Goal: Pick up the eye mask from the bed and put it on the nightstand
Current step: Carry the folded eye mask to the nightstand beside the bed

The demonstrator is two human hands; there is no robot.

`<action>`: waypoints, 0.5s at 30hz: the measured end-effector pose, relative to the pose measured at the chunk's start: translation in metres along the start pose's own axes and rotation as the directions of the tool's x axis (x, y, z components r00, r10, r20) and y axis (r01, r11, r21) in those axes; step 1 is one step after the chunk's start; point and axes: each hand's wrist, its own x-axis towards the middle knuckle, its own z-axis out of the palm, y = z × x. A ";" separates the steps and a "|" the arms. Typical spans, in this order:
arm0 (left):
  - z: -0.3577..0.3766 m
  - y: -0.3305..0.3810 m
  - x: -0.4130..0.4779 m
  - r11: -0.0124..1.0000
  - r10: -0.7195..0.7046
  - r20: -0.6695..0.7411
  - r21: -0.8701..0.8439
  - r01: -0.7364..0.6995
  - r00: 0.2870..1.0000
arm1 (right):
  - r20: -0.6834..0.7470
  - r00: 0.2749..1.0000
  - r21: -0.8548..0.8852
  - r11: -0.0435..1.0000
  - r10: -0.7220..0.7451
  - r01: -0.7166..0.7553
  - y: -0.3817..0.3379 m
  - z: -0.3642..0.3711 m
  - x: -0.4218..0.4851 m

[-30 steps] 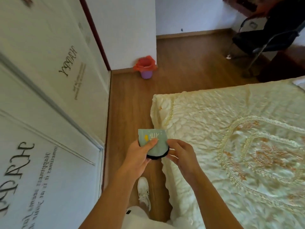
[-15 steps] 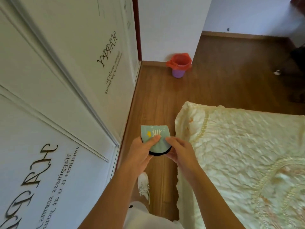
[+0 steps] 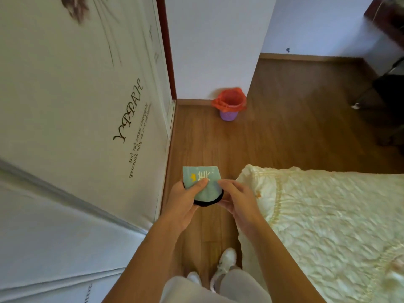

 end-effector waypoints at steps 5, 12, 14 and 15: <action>0.020 0.031 0.073 1.000 -0.020 -0.003 0.013 0.020 1.000 | -0.010 1.000 0.019 1.000 -0.008 0.008 -0.027 -0.005 0.075; 0.076 0.099 0.206 0.999 0.011 0.025 0.048 -0.012 1.000 | 0.008 0.997 -0.007 0.997 -0.073 0.073 -0.098 -0.020 0.213; 0.101 0.123 0.244 0.998 0.021 0.037 0.064 -0.024 0.999 | 0.015 0.996 -0.006 0.996 -0.085 0.085 -0.129 -0.030 0.253; 0.114 0.134 0.262 0.997 0.023 0.041 0.070 -0.026 0.999 | 0.018 0.996 -0.003 0.996 -0.087 0.087 -0.144 -0.035 0.272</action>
